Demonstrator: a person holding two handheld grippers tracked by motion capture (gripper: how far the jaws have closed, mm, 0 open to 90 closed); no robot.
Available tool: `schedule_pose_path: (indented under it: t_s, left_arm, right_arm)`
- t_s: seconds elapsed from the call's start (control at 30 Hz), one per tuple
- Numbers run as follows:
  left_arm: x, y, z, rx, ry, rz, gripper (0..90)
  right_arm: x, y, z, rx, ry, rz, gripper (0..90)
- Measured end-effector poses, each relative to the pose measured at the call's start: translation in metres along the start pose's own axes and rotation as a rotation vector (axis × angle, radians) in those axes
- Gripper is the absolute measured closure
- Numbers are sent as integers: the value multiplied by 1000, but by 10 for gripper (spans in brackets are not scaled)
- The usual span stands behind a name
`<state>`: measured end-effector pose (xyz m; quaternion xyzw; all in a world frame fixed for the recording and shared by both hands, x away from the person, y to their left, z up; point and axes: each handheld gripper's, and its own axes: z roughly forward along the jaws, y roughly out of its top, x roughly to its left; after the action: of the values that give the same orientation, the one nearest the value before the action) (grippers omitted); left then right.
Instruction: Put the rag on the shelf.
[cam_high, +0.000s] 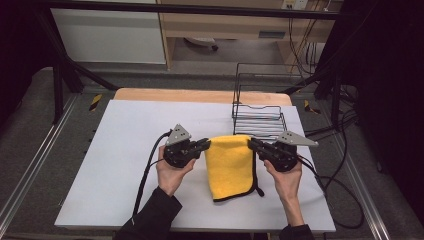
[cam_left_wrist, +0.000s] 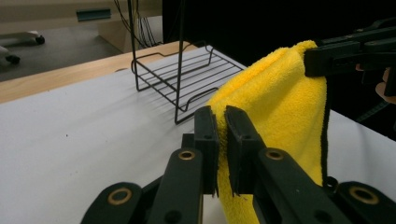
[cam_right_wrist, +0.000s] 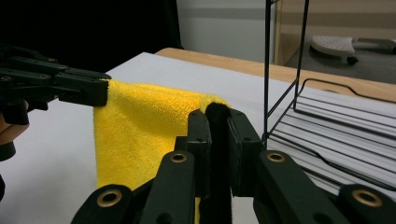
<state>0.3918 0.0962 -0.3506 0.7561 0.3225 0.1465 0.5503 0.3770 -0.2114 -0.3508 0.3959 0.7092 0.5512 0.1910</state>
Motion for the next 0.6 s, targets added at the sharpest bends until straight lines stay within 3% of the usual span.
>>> schedule_pose_path:
  t_s: [0.6]
  left_arm:
    - [-13, 37, -10, -63, -6, 63, 837]
  right_arm:
    - [7, 23, -24, -102, -31, -45, 830]
